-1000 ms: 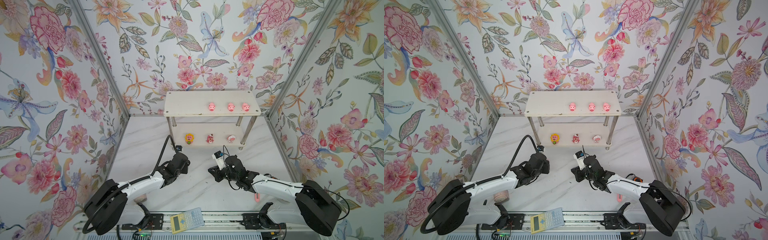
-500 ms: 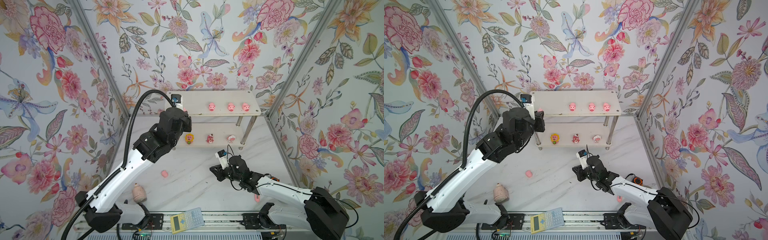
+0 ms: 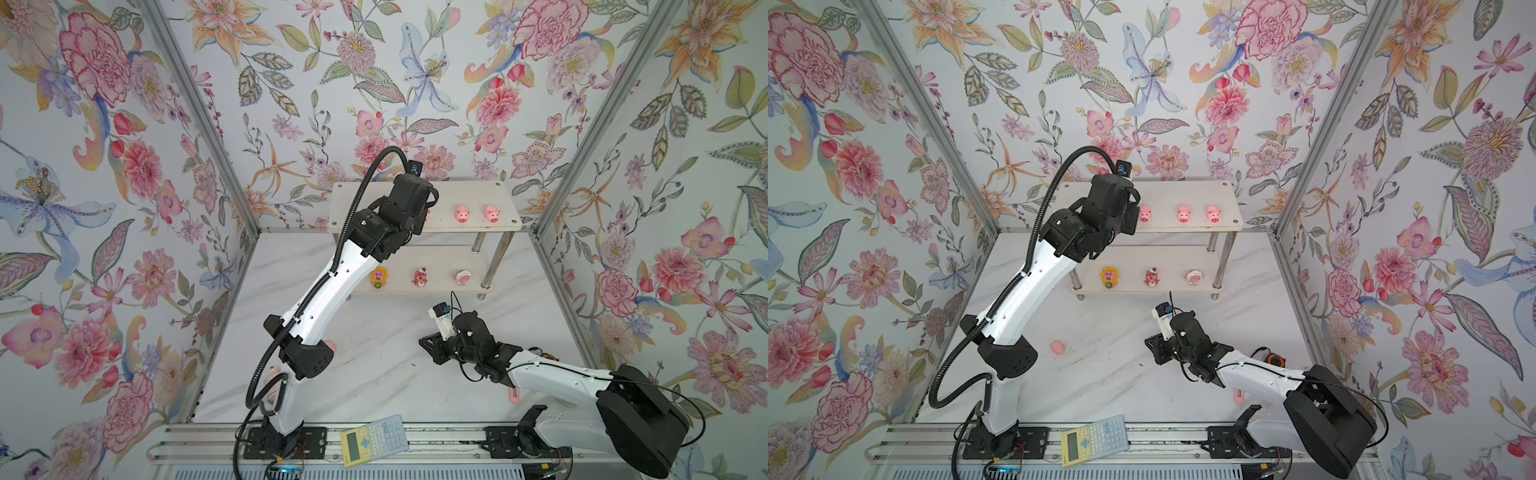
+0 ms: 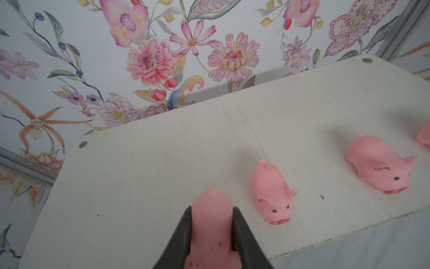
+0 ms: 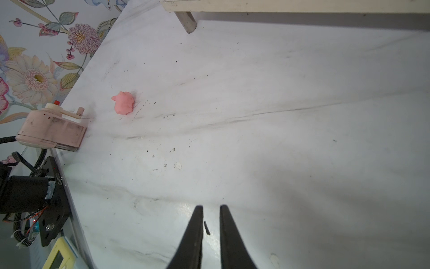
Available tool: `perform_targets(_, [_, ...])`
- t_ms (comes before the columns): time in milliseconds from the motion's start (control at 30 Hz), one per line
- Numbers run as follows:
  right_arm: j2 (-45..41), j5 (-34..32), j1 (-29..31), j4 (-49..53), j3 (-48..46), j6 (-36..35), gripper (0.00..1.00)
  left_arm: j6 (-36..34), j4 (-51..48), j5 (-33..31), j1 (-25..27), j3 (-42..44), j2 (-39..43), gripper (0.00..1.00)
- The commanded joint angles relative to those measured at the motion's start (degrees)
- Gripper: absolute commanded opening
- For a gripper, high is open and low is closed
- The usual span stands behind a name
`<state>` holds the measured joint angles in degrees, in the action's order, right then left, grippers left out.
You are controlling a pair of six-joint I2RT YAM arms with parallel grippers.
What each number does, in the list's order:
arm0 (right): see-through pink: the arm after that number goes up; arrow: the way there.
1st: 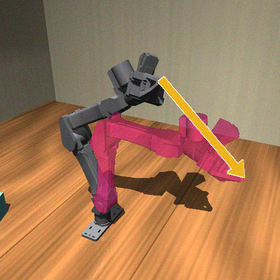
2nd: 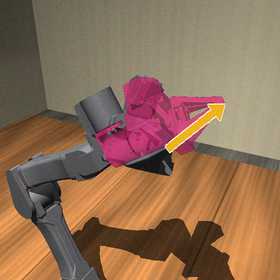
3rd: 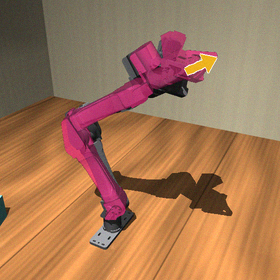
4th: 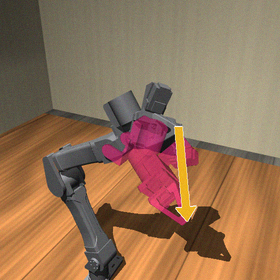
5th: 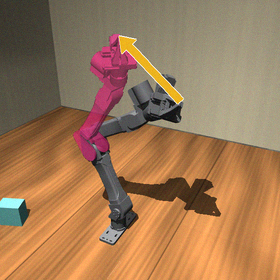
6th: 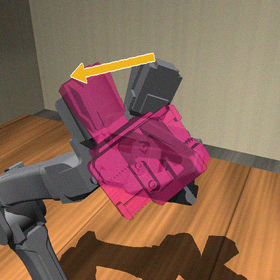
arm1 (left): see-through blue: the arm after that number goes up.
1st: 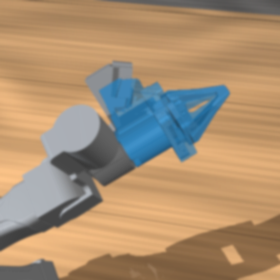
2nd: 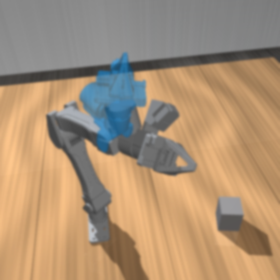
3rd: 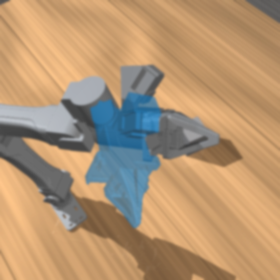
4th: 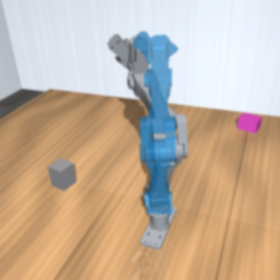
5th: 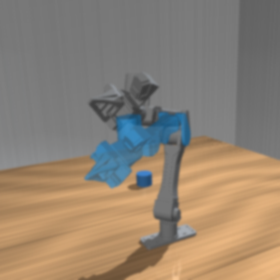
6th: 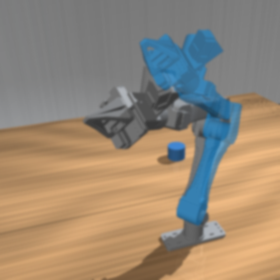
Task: Place and organize the plastic toys onto the shelf
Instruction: 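Lift the pig and carry it up to the top shelf with the left gripper, then lower the pig onto the top shelf and open the left gripper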
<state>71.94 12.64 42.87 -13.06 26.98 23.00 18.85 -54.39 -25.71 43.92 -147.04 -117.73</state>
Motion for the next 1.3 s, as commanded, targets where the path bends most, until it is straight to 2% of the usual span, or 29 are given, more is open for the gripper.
perform_targets(0, [-1.19,0.14,-0.47,0.91,0.09,0.29,0.17,-0.07,-1.27,0.22,-1.85,0.90,0.73,0.30])
perform_targets(433, [-0.53,0.53,-0.64,0.67,0.18,0.34,0.17,3.27,5.08,3.77,-5.32,14.43,5.40,0.32])
perform_targets(867, [0.26,0.93,-0.68,0.40,0.27,0.64,0.17,5.01,6.54,2.37,-6.59,17.62,8.49,0.38])
perform_targets(1000, [0.35,0.88,-0.62,0.32,0.26,0.64,0.17,5.75,8.83,2.61,-6.83,20.97,10.13,0.47])
perform_targets(1100, [0.39,0.75,-0.65,0.32,0.26,0.64,0.17,6.24,9.48,2.51,-6.94,21.80,10.60,0.61])
perform_targets(1267, [0.45,0.56,-0.62,0.46,0.33,0.55,0.18,6.99,10.38,3.42,-6.91,22.39,11.49,0.68])
